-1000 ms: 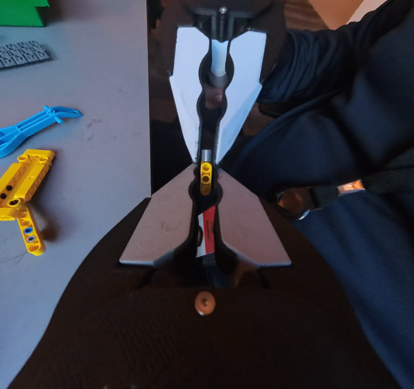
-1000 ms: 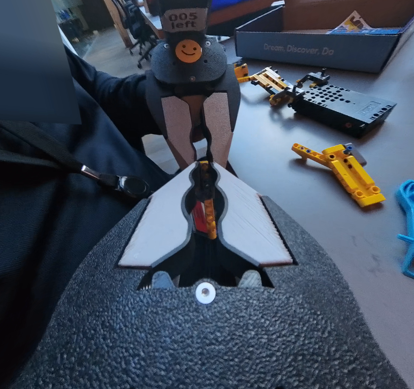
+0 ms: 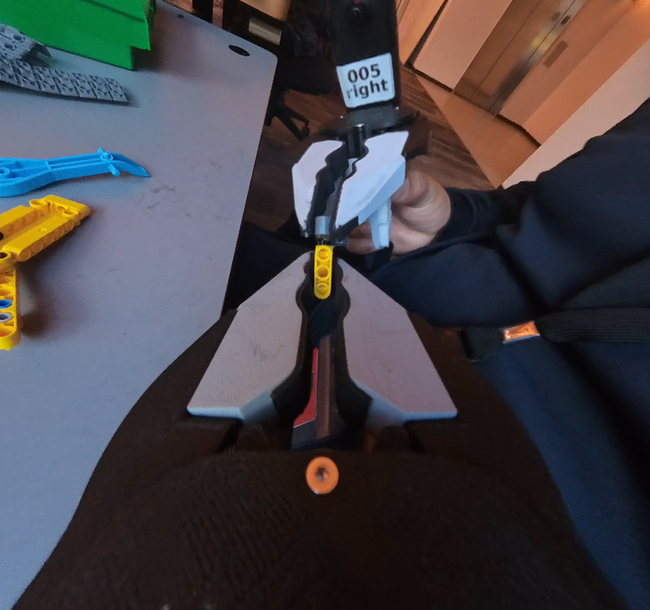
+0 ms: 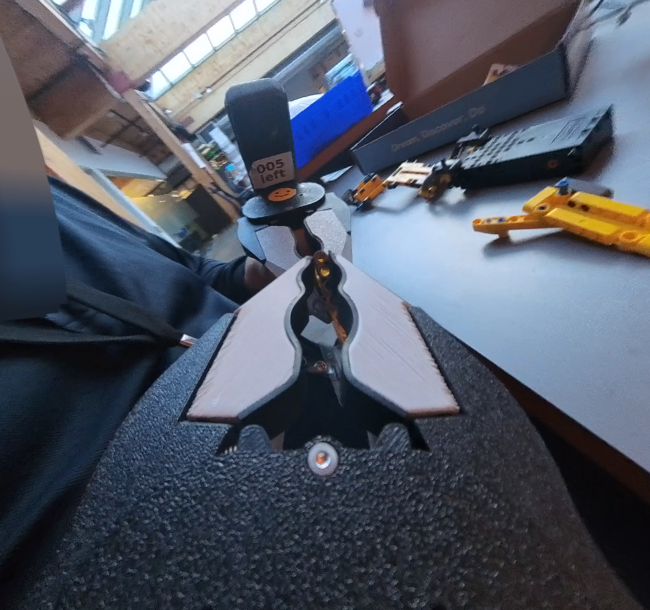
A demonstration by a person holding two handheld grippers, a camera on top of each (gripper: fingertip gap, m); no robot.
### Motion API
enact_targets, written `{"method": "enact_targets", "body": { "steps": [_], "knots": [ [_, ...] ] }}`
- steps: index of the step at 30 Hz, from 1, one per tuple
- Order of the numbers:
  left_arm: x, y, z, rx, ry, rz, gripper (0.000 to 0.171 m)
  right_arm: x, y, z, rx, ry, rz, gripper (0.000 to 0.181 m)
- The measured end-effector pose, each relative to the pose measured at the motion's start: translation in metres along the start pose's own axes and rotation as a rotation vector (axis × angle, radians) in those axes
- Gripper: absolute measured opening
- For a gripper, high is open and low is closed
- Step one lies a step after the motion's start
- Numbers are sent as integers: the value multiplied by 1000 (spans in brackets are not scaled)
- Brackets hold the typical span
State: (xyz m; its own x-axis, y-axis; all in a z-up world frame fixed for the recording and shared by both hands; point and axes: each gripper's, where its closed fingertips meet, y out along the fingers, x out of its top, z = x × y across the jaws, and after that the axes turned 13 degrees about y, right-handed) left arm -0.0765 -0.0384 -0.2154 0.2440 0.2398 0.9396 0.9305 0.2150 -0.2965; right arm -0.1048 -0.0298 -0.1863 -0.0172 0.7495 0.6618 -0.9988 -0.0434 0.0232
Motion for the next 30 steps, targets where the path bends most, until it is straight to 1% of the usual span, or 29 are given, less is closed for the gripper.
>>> {"method": "enact_targets", "body": {
  "steps": [3, 6, 8, 10, 12, 13, 15, 16, 18, 20, 22, 25, 27, 30],
  "knots": [
    [-3, 2, 0, -27, -23, 16, 6, -3, 0, -3, 13, 6, 97, 6],
    [-7, 2, 2, -21, -22, 43, 6, 1, -6, 1, -6, -91, 159, 9],
    [-8, 3, 2, -17, -10, 50, 6, -2, -7, 0, -35, -158, 229, 11],
    [-5, 3, -1, -33, -10, 41, 6, -8, -6, -4, -72, -221, 296, 19],
    [-3, 2, -2, -37, -10, 30, 6, -13, -3, -5, -82, -253, 341, 18],
    [-2, 1, -2, -35, -10, 29, 6, -14, -1, -5, -75, -259, 348, 13],
    [4, -2, -4, -41, 4, -12, 6, -10, 1, 0, -52, -273, 318, 5],
    [10, -4, -3, -40, 4, -49, 6, -5, 2, 4, -40, -282, 274, 4],
    [16, -10, 0, -32, -8, -82, 6, 3, 8, 8, -39, -271, 179, 4],
    [20, -15, 8, 24, -27, -127, 6, 12, 13, 6, -75, -279, 103, 3],
    [32, -21, 15, 69, -57, -206, 6, 26, 17, 6, -114, -302, 43, 3],
    [45, -23, 25, 126, -50, -241, 7, 44, 17, 7, -139, -339, 5, 4],
    [50, -23, 33, 138, -68, -266, 8, 52, 17, 2, -140, -300, -7, 4],
    [49, -25, 53, 182, -109, -279, 9, 65, 22, -14, -111, -170, -75, 5]
  ]
}}
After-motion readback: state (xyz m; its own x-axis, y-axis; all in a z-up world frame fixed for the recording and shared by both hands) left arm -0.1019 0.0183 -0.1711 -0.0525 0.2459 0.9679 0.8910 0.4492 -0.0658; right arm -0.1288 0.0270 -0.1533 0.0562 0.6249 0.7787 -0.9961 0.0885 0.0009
